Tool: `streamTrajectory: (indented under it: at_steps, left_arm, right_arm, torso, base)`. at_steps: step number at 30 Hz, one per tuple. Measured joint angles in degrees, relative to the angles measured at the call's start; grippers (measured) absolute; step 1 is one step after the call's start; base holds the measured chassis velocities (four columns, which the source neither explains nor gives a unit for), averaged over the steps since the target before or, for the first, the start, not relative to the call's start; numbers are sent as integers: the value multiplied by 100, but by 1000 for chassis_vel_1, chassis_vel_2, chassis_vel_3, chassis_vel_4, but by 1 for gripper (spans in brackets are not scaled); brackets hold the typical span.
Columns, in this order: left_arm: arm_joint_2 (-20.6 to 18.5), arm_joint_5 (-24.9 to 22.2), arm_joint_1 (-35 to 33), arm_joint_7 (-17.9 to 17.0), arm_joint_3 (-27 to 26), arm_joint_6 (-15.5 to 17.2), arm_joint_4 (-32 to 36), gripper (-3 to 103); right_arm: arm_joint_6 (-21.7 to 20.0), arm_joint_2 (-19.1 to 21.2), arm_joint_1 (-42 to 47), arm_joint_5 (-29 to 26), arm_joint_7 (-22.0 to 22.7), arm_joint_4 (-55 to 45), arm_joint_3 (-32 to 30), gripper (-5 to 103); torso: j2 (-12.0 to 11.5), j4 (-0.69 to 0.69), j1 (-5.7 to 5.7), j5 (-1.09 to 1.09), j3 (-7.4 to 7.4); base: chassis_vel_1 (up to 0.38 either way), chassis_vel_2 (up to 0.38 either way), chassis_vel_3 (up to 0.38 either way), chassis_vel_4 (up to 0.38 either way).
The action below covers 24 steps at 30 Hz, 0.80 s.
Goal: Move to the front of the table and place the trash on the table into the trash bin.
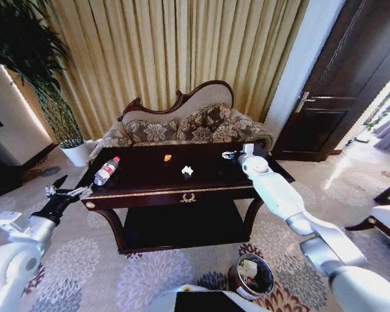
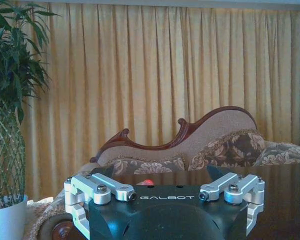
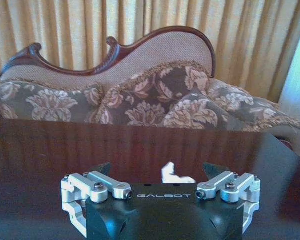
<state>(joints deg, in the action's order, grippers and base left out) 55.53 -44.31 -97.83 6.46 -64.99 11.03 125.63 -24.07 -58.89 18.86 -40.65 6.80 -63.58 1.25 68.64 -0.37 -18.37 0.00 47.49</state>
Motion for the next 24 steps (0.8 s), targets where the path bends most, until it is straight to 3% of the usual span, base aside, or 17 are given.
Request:
streamTrajectory:
  at_steps: [22,24]
  left_arm:
    - [91,8,-144,113,-55,-209,-79,100]
    - [92,11,-144,113,-56,-209,-81,100]
  right_arm:
    - [324,-142,-87,71,0,725,-48,103]
    - [337,-143,-74,83,0,727,-65,99]
  torso:
    - [0,-1,0,-1,0]
    - [0,-2,0,0,0]
  base:
    - [0,0,0,0]
    - [0,0,0,0]
